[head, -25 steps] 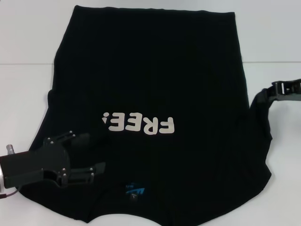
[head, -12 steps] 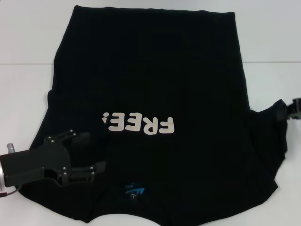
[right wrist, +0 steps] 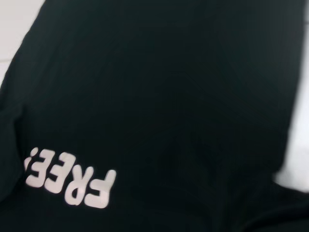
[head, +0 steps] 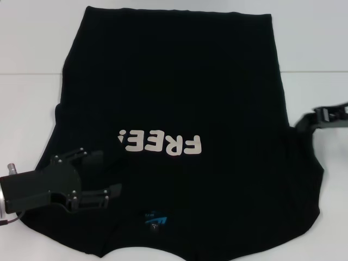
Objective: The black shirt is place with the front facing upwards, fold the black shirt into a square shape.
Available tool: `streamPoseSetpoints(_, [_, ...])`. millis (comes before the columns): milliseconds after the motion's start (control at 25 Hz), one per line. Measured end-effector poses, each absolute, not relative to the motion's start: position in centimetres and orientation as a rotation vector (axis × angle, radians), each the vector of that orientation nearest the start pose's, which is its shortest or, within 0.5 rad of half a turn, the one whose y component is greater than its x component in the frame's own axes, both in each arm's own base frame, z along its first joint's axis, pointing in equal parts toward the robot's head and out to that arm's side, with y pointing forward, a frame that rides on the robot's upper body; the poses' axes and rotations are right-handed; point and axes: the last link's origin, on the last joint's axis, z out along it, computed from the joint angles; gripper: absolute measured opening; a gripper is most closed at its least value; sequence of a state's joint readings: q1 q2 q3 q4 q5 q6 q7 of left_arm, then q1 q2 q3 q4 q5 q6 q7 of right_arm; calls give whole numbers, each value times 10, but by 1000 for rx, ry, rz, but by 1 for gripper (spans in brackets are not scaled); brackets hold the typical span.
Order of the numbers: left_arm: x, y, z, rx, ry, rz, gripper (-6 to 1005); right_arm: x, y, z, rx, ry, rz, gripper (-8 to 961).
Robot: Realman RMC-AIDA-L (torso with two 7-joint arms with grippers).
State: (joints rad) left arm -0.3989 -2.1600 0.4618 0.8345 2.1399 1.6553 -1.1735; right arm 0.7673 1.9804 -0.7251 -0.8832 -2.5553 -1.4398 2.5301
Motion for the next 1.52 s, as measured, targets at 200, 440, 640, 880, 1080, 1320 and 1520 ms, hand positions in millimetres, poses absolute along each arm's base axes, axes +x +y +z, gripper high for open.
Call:
streamPoseSetpoints(200, [-300, 290, 19, -2608, -460, -608, 919, 215, 421, 44, -2335, 1463, -18, 97])
streamPoseSetpoints(440, [-300, 290, 19, -2608, -458, -607, 920, 196, 420, 22, -2410, 1393, -135, 109])
streamPoseSetpoints(640, [-300, 289, 19, -2606, -458, -605, 919, 184, 421, 11, -2455, 1354, -173, 118])
streamPoseSetpoints(880, [-301, 289, 19, -2606, -458, -604, 919, 173, 420, 3, -2508, 1366, -94, 130])
streamPoseSetpoints(1080, [-301, 288, 18, -2605, -461, -605, 920, 178, 418, 4, -2532, 1460, 56, 218])
streamPoseSetpoints(1320, [-301, 291, 22, -2569, -580, -652, 919, 202, 409, 17, -2571, 1397, 324, 542])
streamPoseSetpoints(1520, [-303, 301, 42, -2479, -930, -741, 920, 228, 380, 3, -2681, 1068, 483, 653])
